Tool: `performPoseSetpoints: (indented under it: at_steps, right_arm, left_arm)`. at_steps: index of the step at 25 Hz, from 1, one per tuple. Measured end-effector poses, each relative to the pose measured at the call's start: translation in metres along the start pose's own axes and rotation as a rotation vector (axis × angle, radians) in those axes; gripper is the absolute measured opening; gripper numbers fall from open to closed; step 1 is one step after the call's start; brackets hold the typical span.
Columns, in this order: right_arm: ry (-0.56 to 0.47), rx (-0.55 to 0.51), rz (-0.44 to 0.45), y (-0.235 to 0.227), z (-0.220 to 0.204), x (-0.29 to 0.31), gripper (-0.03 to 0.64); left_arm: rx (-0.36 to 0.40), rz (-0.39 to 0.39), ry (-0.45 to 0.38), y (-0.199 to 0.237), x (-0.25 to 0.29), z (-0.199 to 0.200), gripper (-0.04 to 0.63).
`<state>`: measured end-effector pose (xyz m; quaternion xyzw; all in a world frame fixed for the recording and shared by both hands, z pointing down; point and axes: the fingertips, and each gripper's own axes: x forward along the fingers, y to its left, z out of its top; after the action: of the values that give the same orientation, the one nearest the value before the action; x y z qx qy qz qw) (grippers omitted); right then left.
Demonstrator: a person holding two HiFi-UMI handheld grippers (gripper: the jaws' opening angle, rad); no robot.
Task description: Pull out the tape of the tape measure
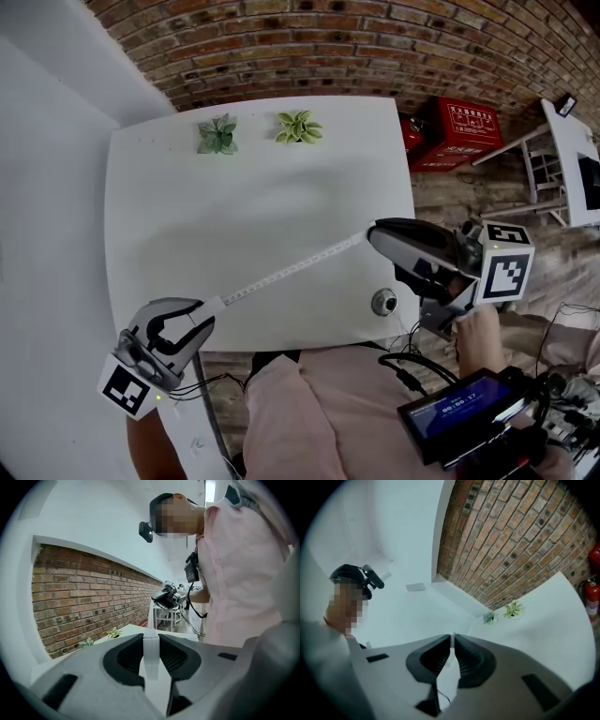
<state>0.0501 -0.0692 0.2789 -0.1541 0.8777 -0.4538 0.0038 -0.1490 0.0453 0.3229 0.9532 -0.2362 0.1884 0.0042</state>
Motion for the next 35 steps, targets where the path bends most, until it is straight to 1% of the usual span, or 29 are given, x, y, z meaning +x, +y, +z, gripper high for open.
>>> performPoseSetpoints:
  at_steps: [7, 13, 21, 25, 35]
  right_arm:
    - [-0.007, 0.002, 0.0, 0.0, 0.001, -0.002, 0.035]
    - [-0.009, -0.005, -0.012, -0.003, 0.002, -0.005, 0.035]
    - [-0.001, -0.003, -0.017, -0.004, 0.002, -0.005, 0.035]
    - [-0.021, 0.0, -0.032, -0.008, 0.006, -0.01, 0.035]
    - [-0.025, -0.006, -0.049, -0.012, 0.009, -0.014, 0.035]
  left_arm:
    - [0.008, -0.016, 0.018, -0.003, 0.001, -0.001, 0.1]
    - [-0.01, -0.021, 0.013, -0.005, 0.0, -0.004, 0.1]
    - [-0.013, -0.014, 0.016, -0.003, -0.004, -0.003, 0.1]
    - [-0.025, -0.002, 0.029, -0.002, -0.008, -0.008, 0.1]
    - [-0.027, -0.01, 0.045, -0.005, -0.015, -0.011, 0.1]
